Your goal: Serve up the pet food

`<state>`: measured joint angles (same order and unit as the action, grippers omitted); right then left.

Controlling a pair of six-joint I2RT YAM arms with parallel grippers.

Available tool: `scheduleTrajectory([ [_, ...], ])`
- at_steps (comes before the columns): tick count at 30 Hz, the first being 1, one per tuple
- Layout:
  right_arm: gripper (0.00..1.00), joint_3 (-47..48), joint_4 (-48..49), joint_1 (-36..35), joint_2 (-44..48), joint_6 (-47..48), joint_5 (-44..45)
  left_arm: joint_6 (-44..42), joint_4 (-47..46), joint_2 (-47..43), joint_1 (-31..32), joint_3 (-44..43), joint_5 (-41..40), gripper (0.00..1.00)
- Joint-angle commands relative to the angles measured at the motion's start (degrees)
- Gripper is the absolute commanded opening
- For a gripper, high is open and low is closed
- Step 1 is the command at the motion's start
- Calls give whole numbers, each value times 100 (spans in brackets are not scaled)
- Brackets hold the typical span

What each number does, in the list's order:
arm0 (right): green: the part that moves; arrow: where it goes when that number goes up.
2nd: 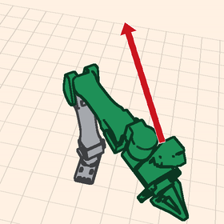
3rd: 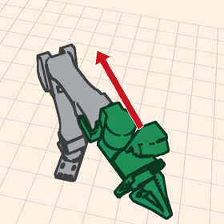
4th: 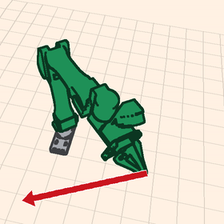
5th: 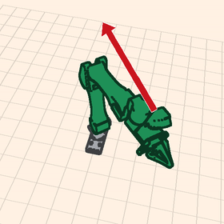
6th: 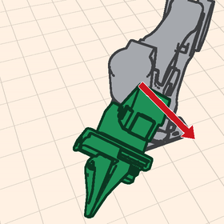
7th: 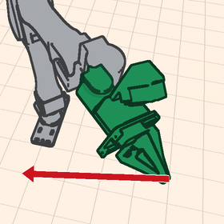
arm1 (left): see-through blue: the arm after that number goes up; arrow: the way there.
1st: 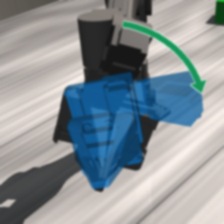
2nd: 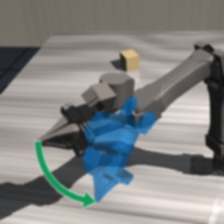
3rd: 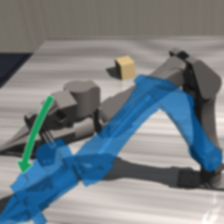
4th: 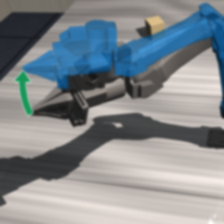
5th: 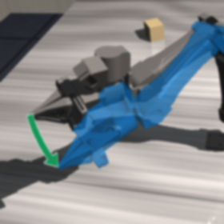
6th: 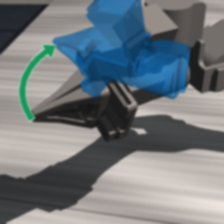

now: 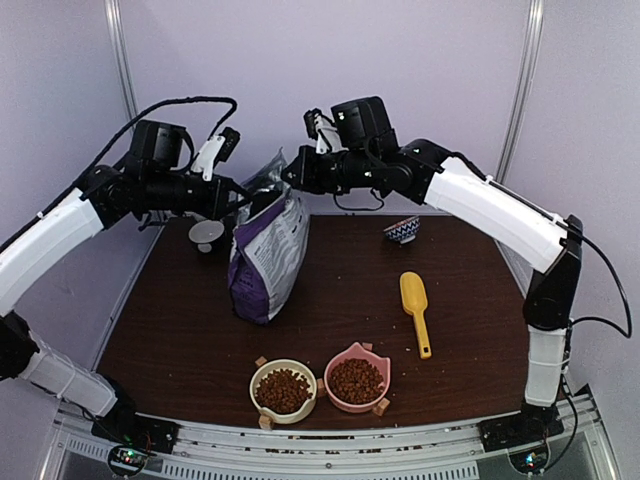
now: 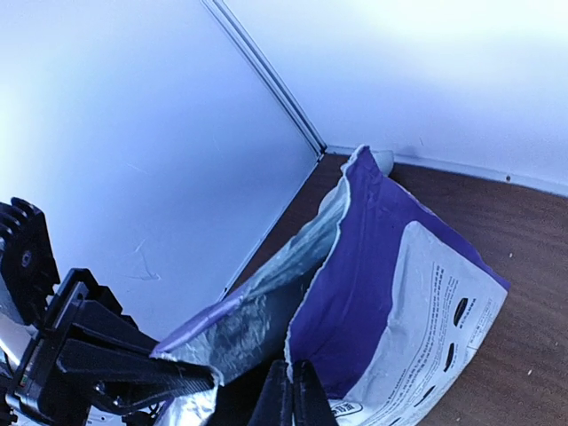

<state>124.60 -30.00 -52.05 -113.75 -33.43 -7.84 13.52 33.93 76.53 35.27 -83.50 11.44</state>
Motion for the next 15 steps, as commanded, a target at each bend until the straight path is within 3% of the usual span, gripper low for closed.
scheduleTrajectory([
  [1,0,396,587,207,-176,766,-761,164,-1544,286,434,-884,533,0],
  [7,0,421,365,366,-383,1139,-1192,462,-1750,1022,1012,-1505,235,0],
  [15,3,192,372,419,-652,1216,-1212,1384,-2424,1171,1158,-880,-717,0],
])
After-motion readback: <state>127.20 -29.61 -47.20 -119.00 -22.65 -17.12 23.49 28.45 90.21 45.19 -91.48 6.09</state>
